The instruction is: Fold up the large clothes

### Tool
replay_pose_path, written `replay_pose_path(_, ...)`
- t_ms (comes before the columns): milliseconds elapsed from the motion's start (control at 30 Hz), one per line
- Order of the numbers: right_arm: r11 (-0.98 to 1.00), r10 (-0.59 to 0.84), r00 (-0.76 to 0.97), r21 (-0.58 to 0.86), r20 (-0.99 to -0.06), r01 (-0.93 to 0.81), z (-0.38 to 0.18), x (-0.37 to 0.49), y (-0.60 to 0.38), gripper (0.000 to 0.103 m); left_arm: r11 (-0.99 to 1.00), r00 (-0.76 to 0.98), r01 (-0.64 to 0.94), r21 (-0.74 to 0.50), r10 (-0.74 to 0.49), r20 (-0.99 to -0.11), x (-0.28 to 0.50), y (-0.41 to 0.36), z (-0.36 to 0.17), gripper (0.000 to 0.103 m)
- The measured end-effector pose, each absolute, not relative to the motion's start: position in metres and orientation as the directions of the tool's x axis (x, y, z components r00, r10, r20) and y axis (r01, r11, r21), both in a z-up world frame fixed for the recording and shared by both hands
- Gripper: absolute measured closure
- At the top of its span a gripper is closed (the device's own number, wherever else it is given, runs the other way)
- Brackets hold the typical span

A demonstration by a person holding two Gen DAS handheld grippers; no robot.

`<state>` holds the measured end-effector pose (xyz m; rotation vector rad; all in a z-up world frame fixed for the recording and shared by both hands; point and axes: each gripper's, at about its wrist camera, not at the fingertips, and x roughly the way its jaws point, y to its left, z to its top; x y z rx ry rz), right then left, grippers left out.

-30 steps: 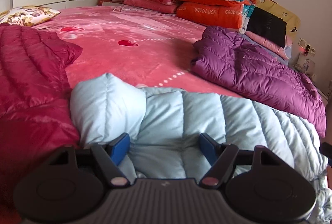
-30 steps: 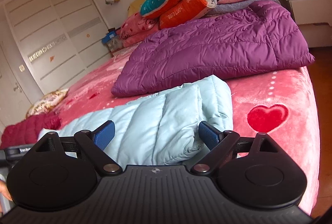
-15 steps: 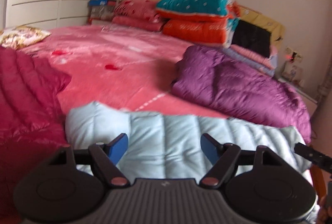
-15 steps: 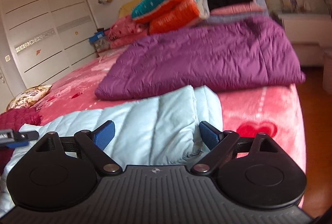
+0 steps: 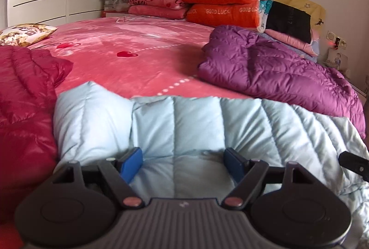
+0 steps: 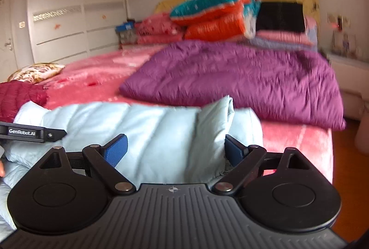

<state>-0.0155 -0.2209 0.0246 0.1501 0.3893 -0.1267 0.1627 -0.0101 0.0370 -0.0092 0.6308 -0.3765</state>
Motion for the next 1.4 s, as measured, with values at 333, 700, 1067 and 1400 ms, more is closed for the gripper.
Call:
replay_pose_path(333, 0.965, -0.144, 0.84, 0.113, -0.523, 0.236, 0.008, 0.009, -0.226, 0.0, 0.928, 0.755, 0.357, -0.11, -0.356, -0.55, 0.164, -0.006, 0.022, 0.019)
replay_pose_path(700, 0.97, -0.149, 0.816, 0.08, -0.559, 0.232, -0.005, 0.012, -0.218, 0.0, 0.933, 0.775, 0.352, -0.074, -0.335, -0.536, 0.157, -0.008, 0.024, 0.018)
replay_pose_path(1067, 0.952, -0.118, 0.9, 0.211, -0.419, 0.223, 0.028, -0.055, -0.254, 0.0, 0.929, 0.79, 0.337, -0.154, -0.368, -0.491, 0.081, 0.036, 0.096, 0.018)
replay_pose_path(1400, 0.934, -0.088, 0.883, 0.27, -0.461, 0.234, 0.022, -0.134, -0.273, 0.0, 0.947, 0.752, 0.259, -0.19, -0.321, -0.576, 0.009, 0.101, 0.109, 0.016)
